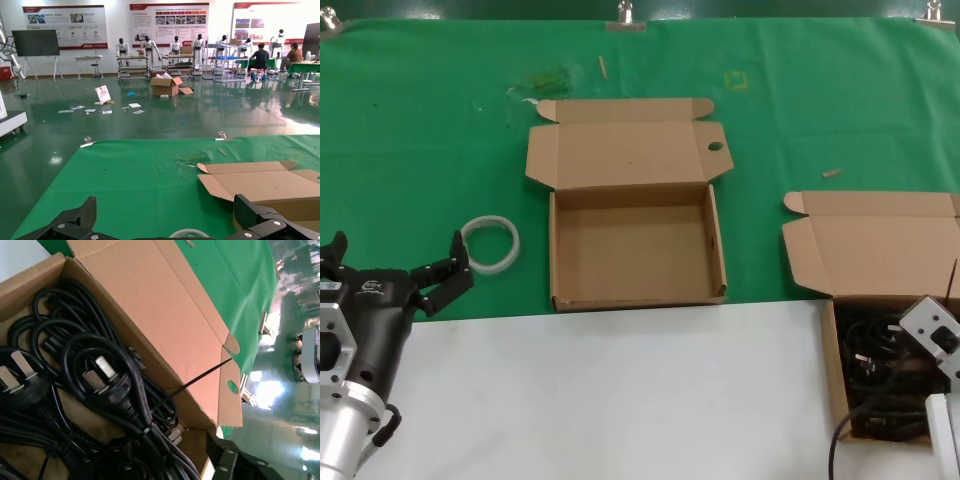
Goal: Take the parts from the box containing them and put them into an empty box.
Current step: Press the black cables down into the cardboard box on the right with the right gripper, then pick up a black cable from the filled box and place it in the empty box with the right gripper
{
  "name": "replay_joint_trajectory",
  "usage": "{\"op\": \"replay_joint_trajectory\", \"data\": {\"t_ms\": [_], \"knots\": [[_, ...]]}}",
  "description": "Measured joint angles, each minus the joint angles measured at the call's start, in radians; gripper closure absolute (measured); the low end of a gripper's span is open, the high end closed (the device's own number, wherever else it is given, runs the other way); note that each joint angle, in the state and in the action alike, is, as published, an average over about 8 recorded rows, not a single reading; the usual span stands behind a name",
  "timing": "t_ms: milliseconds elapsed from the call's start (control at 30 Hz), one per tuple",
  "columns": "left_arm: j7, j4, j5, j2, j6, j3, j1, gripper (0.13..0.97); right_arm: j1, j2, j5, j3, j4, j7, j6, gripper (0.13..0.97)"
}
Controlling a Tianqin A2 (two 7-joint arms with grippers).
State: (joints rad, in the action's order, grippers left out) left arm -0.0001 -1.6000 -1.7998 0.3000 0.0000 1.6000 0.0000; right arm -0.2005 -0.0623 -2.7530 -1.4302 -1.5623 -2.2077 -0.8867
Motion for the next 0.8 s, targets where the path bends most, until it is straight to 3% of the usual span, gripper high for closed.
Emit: {"op": "replay_joint_trajectory", "data": {"t_ms": [233, 333, 600, 800], "knots": [[0.000, 0.000, 0.000, 0.000, 0.000, 0.000, 0.000, 0.132, 0.002, 0.008, 0.000, 0.019, 0.002, -0.006, 0.004, 0.671], [0.000, 0.000, 0.000, 0.000, 0.000, 0.000, 0.000, 0.132, 0.001, 0.011, 0.000, 0.026, 0.003, -0.008, 0.006, 0.671], [-0.001, 0.000, 0.000, 0.000, 0.000, 0.000, 0.000, 0.132, -0.004, 0.013, 0.000, 0.040, 0.003, -0.015, 0.008, 0.829], [-0.001, 0.000, 0.000, 0.000, 0.000, 0.000, 0.000, 0.132, -0.010, 0.014, 0.000, 0.035, -0.013, -0.018, 0.001, 0.866]]}}
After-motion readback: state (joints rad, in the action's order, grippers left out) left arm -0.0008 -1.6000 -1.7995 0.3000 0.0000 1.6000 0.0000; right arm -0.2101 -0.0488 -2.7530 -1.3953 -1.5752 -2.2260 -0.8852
